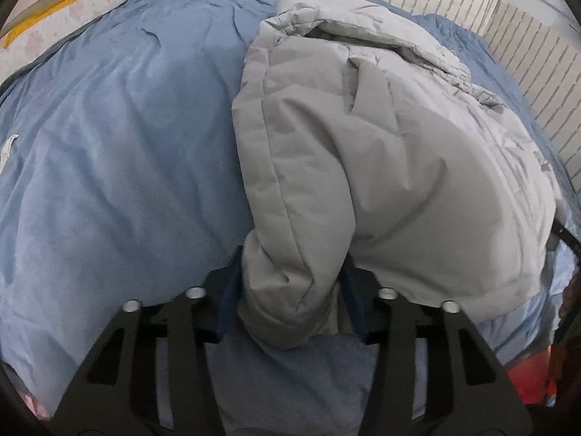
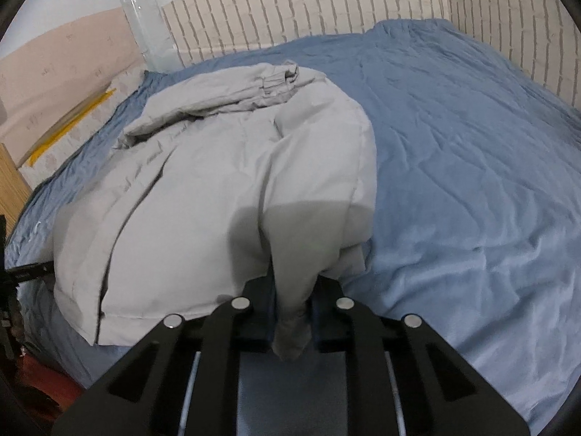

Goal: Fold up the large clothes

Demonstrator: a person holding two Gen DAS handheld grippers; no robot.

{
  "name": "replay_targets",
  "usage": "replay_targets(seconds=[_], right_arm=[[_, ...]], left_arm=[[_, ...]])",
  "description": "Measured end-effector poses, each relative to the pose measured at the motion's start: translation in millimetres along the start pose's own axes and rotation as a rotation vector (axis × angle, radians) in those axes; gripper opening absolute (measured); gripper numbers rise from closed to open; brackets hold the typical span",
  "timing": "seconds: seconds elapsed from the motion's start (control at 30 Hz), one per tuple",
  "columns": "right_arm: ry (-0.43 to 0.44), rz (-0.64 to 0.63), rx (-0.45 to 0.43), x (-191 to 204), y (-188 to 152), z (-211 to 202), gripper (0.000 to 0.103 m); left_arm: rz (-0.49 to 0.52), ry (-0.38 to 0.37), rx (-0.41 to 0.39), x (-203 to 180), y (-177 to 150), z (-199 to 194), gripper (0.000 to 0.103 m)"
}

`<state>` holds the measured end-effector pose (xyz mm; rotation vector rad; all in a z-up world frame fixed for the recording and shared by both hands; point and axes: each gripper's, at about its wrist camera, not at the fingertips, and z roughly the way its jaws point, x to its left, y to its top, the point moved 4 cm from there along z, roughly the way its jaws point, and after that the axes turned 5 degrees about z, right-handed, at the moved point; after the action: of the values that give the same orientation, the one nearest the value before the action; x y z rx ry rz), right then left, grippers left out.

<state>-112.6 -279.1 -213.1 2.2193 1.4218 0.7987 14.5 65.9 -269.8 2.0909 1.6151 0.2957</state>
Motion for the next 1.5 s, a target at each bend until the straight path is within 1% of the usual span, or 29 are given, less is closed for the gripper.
replay_targets(seconds=[0.07,0.1,0.23,0.33,0.4,0.47,0.6,0.77,0.93,1.03,1.1,1.17,1.27,1.37,1.5], right_arm=[[0.002,-0.006,-0.008,6,4,-4,0.015],[0.006,-0.012,-0.015,8,8,-7,0.015],[0.004,-0.054,-0.035,19,23,-13,0.014],[0.003,-0.062,-0.049,23,33,-14,0.014],[0.003,-0.063,-0.067,27,41,-18,0.014],[0.011,-0.051,-0.100,31,56,-23,0.014],[0.025,-0.050,-0.162,39,85,-33,0.014],[0.024,-0.074,-0.233,51,126,-34,0.013],[0.029,-0.072,-0.296,60,168,-35,0.013],[0.039,-0.072,-0.352,69,194,-48,0.013],[0.046,-0.078,-0.382,73,205,-57,0.013],[0.056,-0.079,-0.418,77,216,-69,0.013],[0.082,-0.052,-0.460,79,220,-87,0.013],[0.104,-0.039,-0.491,80,213,-103,0.013],[0.120,-0.073,-0.515,91,202,-127,0.013]], left_arm=[[0.000,0.005,-0.028,-3,10,-12,0.033],[0.005,0.011,-0.047,-4,15,-18,0.032],[0.059,0.025,-0.116,-16,44,-33,0.032],[0.095,0.039,-0.146,-23,60,-36,0.031],[0.114,0.048,-0.171,-25,68,-45,0.031],[0.121,0.052,-0.199,-29,82,-52,0.031],[0.112,0.061,-0.257,-25,103,-74,0.031],[0.085,0.080,-0.298,-33,147,-74,0.030],[0.092,0.116,-0.337,-37,186,-82,0.029],[0.082,0.128,-0.380,-35,211,-103,0.028],[0.074,0.134,-0.424,-32,224,-126,0.027],[0.069,0.127,-0.456,-30,229,-146,0.027],[0.075,0.123,-0.493,-30,225,-170,0.026],[0.074,0.105,-0.519,-33,215,-188,0.025],[0.056,0.080,-0.565,-26,197,-212,0.024]])
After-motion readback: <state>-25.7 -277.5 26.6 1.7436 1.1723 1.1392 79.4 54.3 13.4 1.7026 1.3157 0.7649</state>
